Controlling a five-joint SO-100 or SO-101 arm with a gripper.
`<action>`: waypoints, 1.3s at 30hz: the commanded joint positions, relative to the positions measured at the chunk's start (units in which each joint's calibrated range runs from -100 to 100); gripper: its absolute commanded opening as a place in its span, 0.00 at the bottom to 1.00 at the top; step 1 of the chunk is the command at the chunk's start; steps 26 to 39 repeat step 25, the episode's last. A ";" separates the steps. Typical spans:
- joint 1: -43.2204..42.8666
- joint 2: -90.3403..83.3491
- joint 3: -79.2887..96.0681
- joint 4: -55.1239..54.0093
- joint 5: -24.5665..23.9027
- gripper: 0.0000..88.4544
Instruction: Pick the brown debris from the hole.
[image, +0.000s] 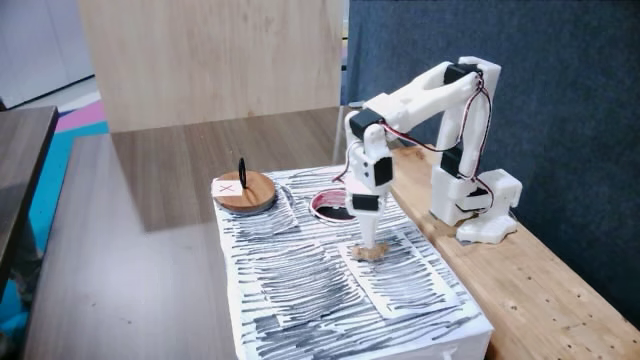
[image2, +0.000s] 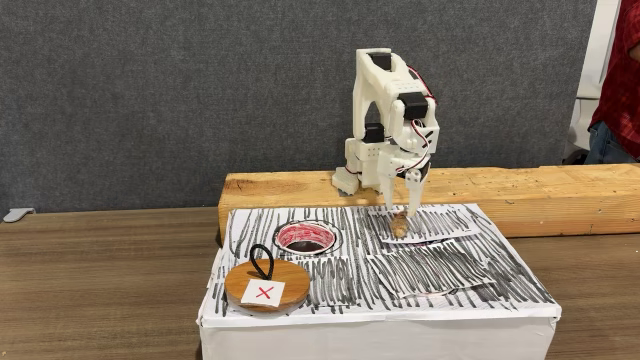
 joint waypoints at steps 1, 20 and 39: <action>0.33 -2.20 -0.97 0.03 -0.27 0.18; 0.33 -2.20 -0.35 -0.06 -0.22 0.19; 0.33 -2.20 -0.35 -0.14 -0.22 0.19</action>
